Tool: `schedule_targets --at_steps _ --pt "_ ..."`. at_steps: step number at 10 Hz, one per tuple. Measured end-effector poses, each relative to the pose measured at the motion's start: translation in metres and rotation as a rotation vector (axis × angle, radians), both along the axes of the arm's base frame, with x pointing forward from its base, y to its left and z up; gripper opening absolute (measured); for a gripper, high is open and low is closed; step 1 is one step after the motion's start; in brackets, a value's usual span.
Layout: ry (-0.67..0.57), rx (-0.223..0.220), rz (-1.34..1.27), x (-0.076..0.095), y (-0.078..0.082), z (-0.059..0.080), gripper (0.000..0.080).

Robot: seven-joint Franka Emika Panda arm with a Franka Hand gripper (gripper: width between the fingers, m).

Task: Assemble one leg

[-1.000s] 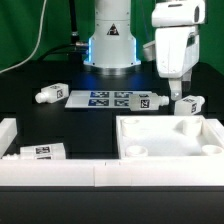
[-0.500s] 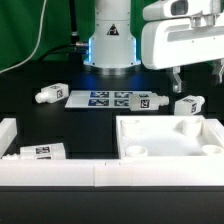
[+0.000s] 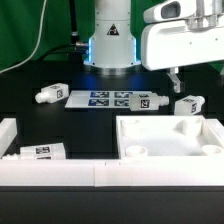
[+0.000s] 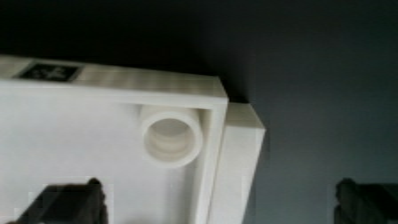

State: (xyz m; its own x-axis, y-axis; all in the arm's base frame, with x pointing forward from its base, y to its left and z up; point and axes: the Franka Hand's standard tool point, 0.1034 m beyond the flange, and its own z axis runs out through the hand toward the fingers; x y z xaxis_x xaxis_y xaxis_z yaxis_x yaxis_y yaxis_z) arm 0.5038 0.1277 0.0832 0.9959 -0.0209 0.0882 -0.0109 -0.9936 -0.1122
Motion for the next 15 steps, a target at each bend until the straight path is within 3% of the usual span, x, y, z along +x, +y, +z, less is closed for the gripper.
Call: schedule_targets --at_steps 1,2,4,6,8,9,10,11,13,15 --pt "0.082 0.001 -0.154 -0.001 0.001 0.002 0.0649" --pt "0.140 0.022 -0.270 -0.001 -0.002 -0.005 0.0649" --pt "0.140 0.056 -0.401 -0.002 -0.002 -0.011 0.0649" --pt "0.138 0.056 -0.387 -0.001 -0.002 -0.011 0.0649" --pt "0.236 0.071 -0.472 -0.012 -0.017 -0.019 0.0649" --pt "0.383 0.107 -0.510 -0.025 -0.027 -0.023 0.0649" --pt "0.514 0.182 -0.570 -0.028 -0.034 -0.026 0.0649" --pt "0.582 0.230 -0.598 -0.029 -0.038 -0.029 0.0649" --pt "0.700 0.250 -0.556 -0.043 -0.029 -0.033 0.0649" --pt "0.875 0.295 -0.523 -0.052 -0.033 -0.034 0.0649"
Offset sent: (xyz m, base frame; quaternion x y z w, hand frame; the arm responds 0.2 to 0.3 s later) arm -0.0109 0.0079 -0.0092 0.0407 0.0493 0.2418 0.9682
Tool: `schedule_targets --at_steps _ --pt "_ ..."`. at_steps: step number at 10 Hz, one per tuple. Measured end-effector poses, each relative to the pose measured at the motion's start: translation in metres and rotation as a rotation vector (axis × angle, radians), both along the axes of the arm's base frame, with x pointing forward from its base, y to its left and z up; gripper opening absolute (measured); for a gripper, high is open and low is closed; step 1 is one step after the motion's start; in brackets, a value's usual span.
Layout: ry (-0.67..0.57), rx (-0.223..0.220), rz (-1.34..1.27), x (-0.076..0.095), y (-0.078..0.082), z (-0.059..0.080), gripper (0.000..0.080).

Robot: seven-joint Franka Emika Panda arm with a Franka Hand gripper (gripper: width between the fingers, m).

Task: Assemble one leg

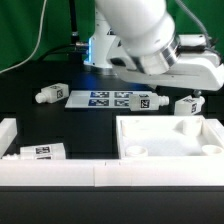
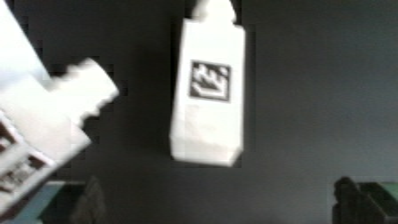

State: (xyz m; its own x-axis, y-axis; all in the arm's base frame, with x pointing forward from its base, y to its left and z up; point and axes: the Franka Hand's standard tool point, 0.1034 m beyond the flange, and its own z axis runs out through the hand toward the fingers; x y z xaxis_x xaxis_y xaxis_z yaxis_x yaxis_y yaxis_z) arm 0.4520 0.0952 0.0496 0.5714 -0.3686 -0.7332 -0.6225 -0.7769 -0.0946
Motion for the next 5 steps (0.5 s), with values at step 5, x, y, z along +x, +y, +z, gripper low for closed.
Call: schedule_targets --at_steps 5 --pt "0.065 0.065 -0.082 -0.0037 0.0152 -0.0124 0.0649"
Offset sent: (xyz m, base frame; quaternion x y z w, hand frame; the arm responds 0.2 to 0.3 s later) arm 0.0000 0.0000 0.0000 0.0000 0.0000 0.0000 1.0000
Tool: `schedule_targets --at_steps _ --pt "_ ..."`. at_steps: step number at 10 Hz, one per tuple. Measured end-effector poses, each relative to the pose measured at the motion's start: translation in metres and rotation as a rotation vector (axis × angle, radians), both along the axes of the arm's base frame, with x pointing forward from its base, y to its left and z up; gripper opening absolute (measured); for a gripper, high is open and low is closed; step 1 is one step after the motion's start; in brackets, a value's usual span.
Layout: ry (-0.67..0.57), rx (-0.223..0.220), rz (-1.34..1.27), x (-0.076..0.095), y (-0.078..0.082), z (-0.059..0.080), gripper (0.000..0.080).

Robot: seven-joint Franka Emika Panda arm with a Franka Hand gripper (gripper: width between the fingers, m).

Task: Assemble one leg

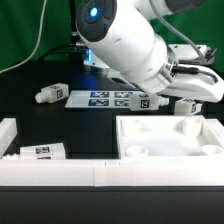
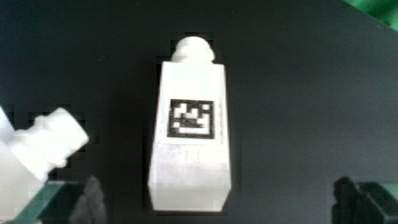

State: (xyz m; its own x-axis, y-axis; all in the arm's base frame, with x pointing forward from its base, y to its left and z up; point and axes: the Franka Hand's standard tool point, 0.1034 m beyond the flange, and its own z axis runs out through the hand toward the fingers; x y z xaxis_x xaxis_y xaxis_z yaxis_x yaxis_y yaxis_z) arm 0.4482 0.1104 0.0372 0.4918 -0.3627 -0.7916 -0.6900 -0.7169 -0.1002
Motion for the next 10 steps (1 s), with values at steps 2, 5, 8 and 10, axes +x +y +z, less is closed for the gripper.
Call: schedule_targets --at_steps 2,5,8,10 --pt "0.003 -0.002 0.000 -0.002 0.002 -0.002 0.0649" --pt "0.011 -0.015 0.020 -0.012 0.016 -0.018 0.0649" --pt "0.004 -0.027 0.040 -0.016 0.026 -0.027 0.0649" --pt "0.005 -0.027 0.039 -0.016 0.025 -0.027 0.0629"
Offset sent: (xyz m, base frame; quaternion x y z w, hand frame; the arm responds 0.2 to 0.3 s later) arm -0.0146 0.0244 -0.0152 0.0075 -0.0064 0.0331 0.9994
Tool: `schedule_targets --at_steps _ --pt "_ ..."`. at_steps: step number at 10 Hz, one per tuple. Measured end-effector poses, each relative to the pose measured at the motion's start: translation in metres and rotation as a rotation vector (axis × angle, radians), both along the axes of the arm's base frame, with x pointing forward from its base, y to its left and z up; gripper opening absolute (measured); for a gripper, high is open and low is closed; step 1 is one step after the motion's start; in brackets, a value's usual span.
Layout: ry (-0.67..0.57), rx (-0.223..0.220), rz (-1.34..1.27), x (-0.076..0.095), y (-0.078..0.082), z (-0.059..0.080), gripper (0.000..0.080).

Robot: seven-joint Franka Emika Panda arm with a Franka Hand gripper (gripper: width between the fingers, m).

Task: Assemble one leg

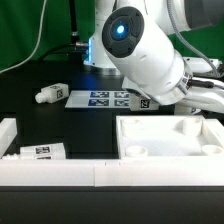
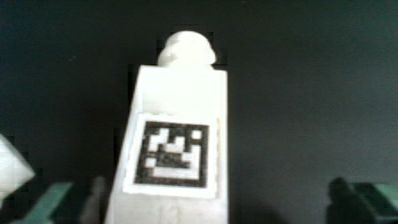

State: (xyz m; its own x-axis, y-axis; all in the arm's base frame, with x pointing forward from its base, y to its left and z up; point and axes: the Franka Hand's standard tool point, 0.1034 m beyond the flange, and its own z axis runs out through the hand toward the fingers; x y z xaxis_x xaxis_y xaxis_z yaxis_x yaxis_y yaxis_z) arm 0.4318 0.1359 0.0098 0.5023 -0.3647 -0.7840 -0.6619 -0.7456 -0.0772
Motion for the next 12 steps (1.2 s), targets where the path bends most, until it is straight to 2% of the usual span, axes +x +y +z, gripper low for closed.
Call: schedule_targets --at_steps 1,2,4,5,7,8,9,10,12 --pt "0.000 0.000 0.000 0.000 0.000 0.000 0.0399" --pt "0.000 0.000 0.000 0.000 0.000 0.000 0.0285" --pt "0.000 0.006 0.003 0.003 -0.002 0.006 0.0285" --pt "-0.003 0.020 0.008 0.011 -0.005 0.020 0.0285" --pt "-0.038 0.055 0.044 0.039 -0.021 0.062 0.0285" --pt "-0.060 0.078 0.047 0.060 -0.036 0.086 0.0285" --pt "-0.099 0.077 0.064 0.079 -0.043 0.106 0.0285" --pt "-0.121 0.070 0.081 0.086 -0.042 0.115 0.0285" --pt "-0.134 0.057 0.076 0.085 -0.040 0.110 0.0285"
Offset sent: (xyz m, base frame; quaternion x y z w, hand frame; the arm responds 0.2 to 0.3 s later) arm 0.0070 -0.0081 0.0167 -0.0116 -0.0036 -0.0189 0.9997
